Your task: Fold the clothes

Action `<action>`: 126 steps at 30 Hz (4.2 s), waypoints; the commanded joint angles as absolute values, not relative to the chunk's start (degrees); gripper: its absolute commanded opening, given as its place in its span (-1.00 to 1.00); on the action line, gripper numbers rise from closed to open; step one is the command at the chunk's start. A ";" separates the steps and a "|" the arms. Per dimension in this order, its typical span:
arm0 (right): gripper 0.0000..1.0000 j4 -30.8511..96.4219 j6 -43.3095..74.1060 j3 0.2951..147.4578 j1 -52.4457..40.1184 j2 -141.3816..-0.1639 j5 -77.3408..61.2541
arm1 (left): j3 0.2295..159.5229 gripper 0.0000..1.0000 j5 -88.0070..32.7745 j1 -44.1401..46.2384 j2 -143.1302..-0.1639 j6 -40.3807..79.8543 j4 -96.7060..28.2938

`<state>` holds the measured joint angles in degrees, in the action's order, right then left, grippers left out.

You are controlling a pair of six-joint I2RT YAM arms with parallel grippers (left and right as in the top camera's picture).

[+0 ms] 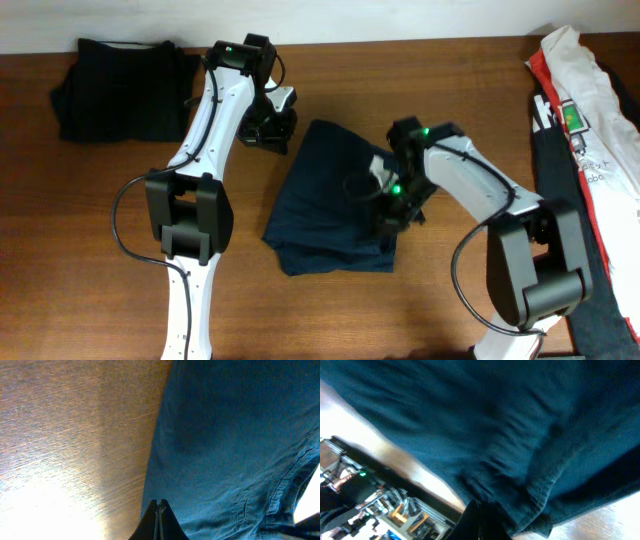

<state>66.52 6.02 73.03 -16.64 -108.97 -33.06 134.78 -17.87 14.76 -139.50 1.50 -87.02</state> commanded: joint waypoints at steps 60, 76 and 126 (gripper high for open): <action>-0.77 83.85 4.51 151.00 -12.84 -139.79 -44.38 | 134.82 -0.97 -2.63 1.87 -139.81 14.09 -92.20; -0.92 72.53 -5.78 107.94 -29.91 -140.20 -44.60 | 134.82 -0.88 -2.63 1.85 -139.81 14.09 -92.68; 0.97 97.34 10.98 161.42 0.38 -115.48 -14.33 | 139.98 -0.98 -24.18 5.89 -150.95 -3.18 -84.40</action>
<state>96.97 10.72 161.25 0.67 -115.50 -15.20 135.98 -28.10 13.34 -149.93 -6.17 -84.64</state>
